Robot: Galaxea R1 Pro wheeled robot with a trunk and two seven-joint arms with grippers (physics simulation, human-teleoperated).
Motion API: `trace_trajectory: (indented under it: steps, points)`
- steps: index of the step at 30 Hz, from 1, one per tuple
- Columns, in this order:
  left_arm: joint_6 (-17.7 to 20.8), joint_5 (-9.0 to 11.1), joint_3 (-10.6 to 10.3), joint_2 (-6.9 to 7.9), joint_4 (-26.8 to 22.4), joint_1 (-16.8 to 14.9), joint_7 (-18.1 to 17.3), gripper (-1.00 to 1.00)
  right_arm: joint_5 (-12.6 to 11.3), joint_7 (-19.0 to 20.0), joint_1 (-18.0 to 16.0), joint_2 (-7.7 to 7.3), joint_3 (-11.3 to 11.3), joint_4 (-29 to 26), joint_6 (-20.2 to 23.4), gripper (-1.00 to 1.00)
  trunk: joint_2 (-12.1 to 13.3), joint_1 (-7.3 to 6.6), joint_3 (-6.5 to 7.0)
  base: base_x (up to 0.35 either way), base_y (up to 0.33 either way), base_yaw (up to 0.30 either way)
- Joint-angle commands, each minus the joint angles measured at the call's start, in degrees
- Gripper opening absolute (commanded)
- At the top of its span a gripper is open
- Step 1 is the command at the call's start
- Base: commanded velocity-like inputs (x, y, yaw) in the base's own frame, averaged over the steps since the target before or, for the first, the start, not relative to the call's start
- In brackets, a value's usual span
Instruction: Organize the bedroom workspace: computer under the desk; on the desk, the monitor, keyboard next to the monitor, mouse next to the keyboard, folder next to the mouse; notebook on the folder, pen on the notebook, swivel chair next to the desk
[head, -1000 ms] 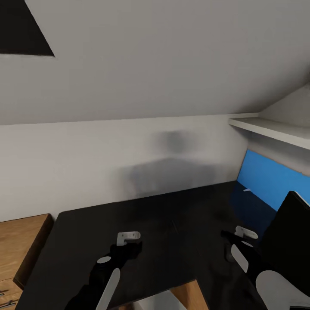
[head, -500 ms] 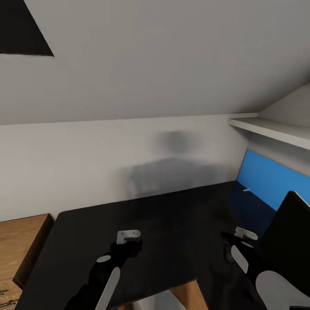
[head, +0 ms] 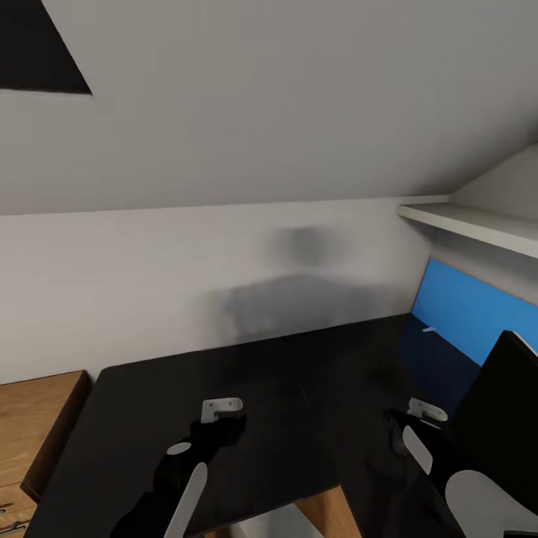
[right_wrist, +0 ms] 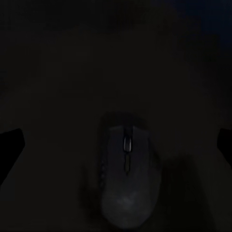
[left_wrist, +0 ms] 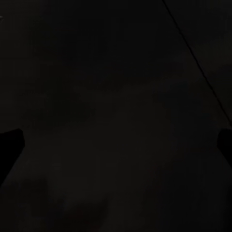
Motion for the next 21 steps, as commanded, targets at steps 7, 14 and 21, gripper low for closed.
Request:
trace_trajectory:
  steps: [7,14,21]
  points:
    - [0.18,0.68,0.85,-0.06,-0.09,-0.05,0.46,1.0,-0.23,-0.22,-0.02,-0.06,-0.07,-0.14,0.63,1.0,-2.92,1.57,-1.37,0.0,0.0,0.0]
    - [0.11,1.07,0.99,-0.06,-0.13,-0.05,0.45,1.0,-0.23,-0.22,-0.02,-0.11,-0.07,-0.03,0.69,1.0,-5.73,3.1,-2.63,0.0,0.0,0.0]
    - [0.13,2.89,1.09,0.1,-1.75,-0.05,0.46,1.0,-0.31,-0.24,-0.02,-0.07,-0.15,1.62,1.72,1.0,-8.54,4.64,-3.88,0.0,0.0,0.0]
